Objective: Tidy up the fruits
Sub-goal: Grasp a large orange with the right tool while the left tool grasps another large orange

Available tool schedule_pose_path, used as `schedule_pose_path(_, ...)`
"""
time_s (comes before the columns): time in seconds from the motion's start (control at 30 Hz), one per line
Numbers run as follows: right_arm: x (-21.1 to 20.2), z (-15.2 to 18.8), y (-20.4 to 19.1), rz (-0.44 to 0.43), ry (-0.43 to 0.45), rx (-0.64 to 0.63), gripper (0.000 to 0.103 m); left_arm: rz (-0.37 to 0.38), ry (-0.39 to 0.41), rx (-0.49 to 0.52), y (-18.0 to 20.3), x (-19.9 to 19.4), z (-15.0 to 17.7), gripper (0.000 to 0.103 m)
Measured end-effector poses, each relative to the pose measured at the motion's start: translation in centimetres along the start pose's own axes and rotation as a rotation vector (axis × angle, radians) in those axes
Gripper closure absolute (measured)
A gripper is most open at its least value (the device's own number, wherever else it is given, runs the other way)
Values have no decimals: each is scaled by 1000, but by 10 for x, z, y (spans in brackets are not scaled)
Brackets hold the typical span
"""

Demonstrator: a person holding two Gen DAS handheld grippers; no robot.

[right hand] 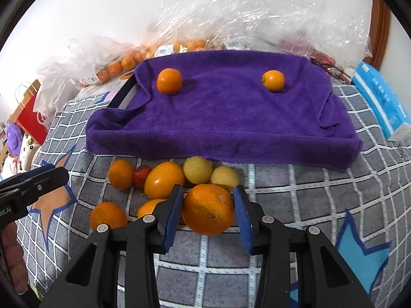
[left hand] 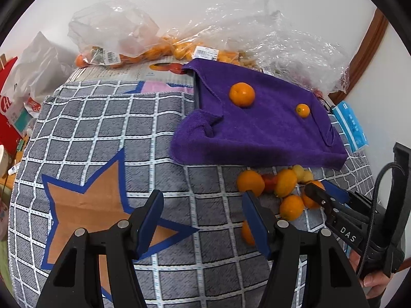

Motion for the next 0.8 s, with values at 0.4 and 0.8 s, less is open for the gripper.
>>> schedule_pose_path(0.4,-21,22,48,103,4,53,63,25,-35,65,40,7,17,42)
schedule_pose_path(0.8,-18,35,65,102,-2,78,63,32,-80,73,52,16,29,42)
Point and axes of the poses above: each gripper's, at about its wrist camera, not at the fingertips, and x roughly the way its jaws point, y to its right, z to its underside, the point moved 4 cm from there along x, roughly the way its jaws point, and after that the axes turned 15 degrees about -x, right-handed, at the moved point
